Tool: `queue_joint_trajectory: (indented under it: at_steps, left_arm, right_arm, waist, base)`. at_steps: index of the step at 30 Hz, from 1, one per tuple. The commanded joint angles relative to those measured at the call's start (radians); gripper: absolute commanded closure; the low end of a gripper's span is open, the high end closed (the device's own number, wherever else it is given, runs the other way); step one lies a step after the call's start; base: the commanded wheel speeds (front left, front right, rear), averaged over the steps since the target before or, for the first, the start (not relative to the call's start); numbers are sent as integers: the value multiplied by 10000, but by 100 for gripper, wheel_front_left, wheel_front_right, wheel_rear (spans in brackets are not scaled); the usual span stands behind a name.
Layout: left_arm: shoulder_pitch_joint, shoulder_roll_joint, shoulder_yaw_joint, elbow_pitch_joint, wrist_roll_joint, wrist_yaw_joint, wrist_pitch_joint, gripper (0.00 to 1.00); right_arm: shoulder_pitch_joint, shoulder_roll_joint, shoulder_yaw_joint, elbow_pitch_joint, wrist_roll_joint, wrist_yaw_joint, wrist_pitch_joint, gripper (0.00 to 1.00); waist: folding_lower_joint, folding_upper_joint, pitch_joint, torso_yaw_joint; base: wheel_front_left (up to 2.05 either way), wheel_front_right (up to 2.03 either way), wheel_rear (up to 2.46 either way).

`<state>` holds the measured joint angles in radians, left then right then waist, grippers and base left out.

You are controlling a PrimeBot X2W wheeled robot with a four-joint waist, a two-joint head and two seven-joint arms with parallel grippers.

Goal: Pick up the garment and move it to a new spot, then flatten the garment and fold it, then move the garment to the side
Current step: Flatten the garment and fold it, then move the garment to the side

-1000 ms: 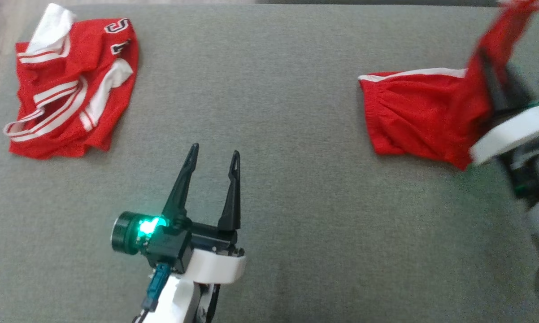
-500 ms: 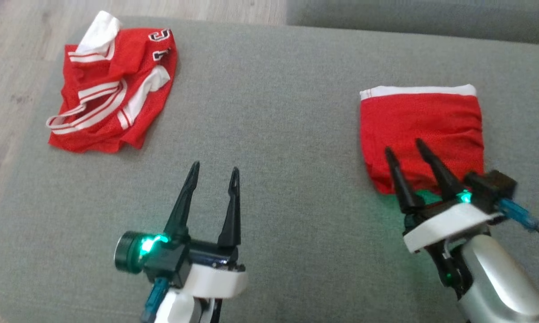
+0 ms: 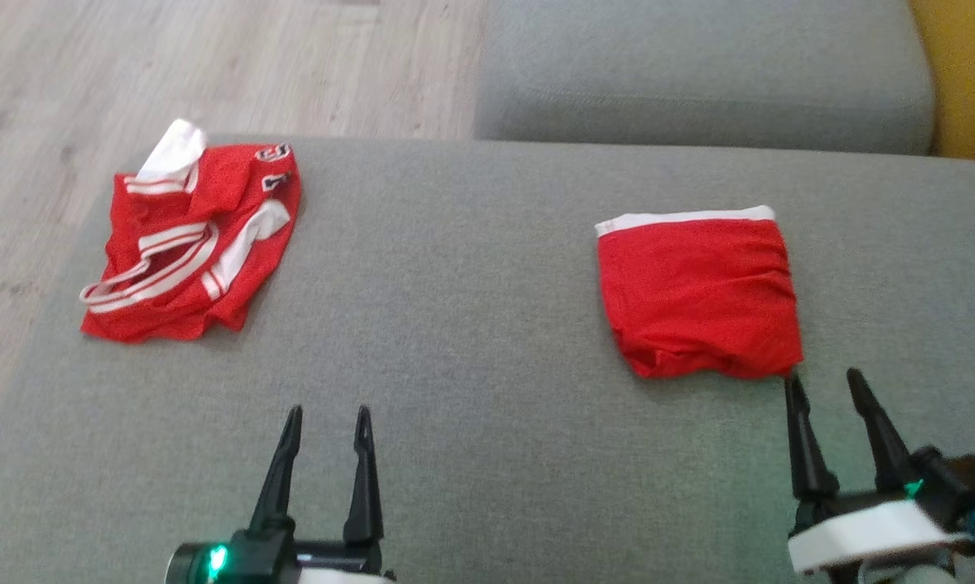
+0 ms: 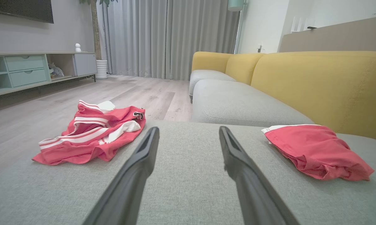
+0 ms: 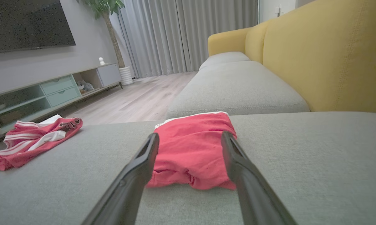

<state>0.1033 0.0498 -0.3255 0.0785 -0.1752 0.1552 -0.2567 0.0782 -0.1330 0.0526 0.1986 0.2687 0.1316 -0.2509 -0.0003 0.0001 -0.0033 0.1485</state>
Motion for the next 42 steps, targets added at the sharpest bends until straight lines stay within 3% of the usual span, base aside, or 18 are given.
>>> queue_joint_trajectory:
  at_steps: [1, 14, 36, 42]
  left_arm:
    - [-167, 5, 397, -295, 40, 32, -51, 0]
    - [289, 5, 860, 32, 186, -172, -51, 0]
    - [176, 5, 780, 144, 185, -162, -51, 0]
    - [1, 5, 582, 51, 214, -117, -51, 0]
  right_arm:
    - [-189, -47, 128, -423, -292, -9, -106, 0]
    - [753, 628, -428, -686, -1936, -9, -108, 0]
    - [570, 691, -360, -693, -2218, -9, -108, 0]
    - [62, 533, -217, 66, -2169, -9, -108, 0]
  waist:
    - [3, -1, -189, -118]
    - [3, -1, -525, -177]
    - [3, -1, -392, -297]
    - [3, -1, -7, -303]
  base:
    - [0, 0, 0]
    - [0, 0, 0]
    - [0, 0, 0]
    - [0, 0, 0]
